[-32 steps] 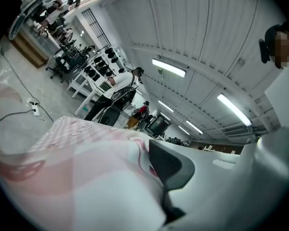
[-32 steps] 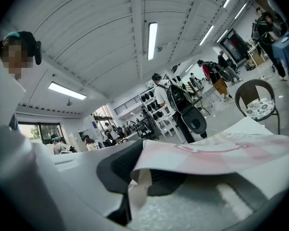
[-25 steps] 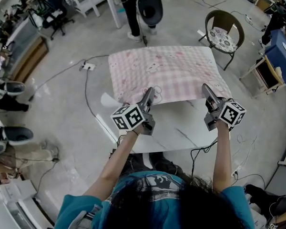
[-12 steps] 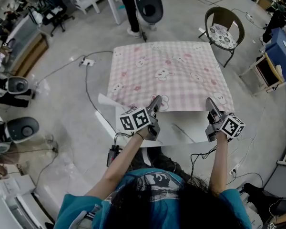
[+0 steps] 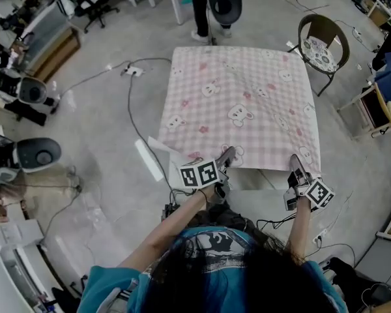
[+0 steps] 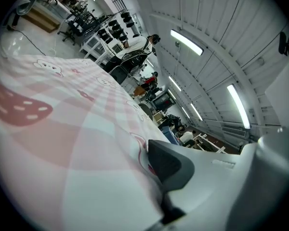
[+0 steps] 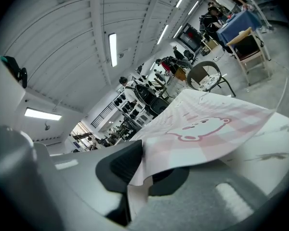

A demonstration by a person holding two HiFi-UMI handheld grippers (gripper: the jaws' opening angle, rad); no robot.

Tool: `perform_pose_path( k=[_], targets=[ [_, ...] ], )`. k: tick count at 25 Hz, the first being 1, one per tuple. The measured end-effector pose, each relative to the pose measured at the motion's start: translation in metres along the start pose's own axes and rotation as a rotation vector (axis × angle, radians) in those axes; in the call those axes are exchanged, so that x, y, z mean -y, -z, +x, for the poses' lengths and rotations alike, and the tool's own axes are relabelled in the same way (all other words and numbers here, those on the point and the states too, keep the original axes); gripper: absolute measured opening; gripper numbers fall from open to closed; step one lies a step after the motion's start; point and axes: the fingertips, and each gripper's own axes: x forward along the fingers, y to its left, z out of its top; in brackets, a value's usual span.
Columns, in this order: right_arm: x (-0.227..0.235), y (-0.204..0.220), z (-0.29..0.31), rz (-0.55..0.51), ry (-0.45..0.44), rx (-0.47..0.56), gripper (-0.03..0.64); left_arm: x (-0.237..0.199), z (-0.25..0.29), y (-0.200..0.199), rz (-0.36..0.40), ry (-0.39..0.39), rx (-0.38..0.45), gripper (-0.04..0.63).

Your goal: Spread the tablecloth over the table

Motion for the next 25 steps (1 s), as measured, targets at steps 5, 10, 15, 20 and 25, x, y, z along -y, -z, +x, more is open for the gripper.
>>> perform_pose_path(
  k=[5, 10, 15, 20, 25],
  targets=[
    [-0.014, 0.002, -0.003, 0.012, 0.010, -0.045, 0.035, -0.009, -0.011, 0.011, -0.116, 0.029, 0.018, 0.077],
    [-0.036, -0.012, -0.006, 0.049, 0.018, -0.093, 0.025, -0.020, -0.049, 0.003, -0.156, -0.043, -0.003, 0.205],
    [-0.032, -0.001, -0.012, 0.106, 0.040, -0.142, 0.017, -0.062, -0.104, -0.001, -0.290, -0.179, 0.095, 0.169],
    [0.011, 0.039, -0.023, 0.174, 0.059, -0.176, 0.015, -0.111, -0.122, 0.040, -0.326, -0.265, 0.065, 0.095],
    [0.062, 0.062, -0.052, 0.177, 0.130, -0.189, 0.018, -0.114, -0.114, 0.104, -0.283, -0.238, -0.044, 0.067]
  ],
)
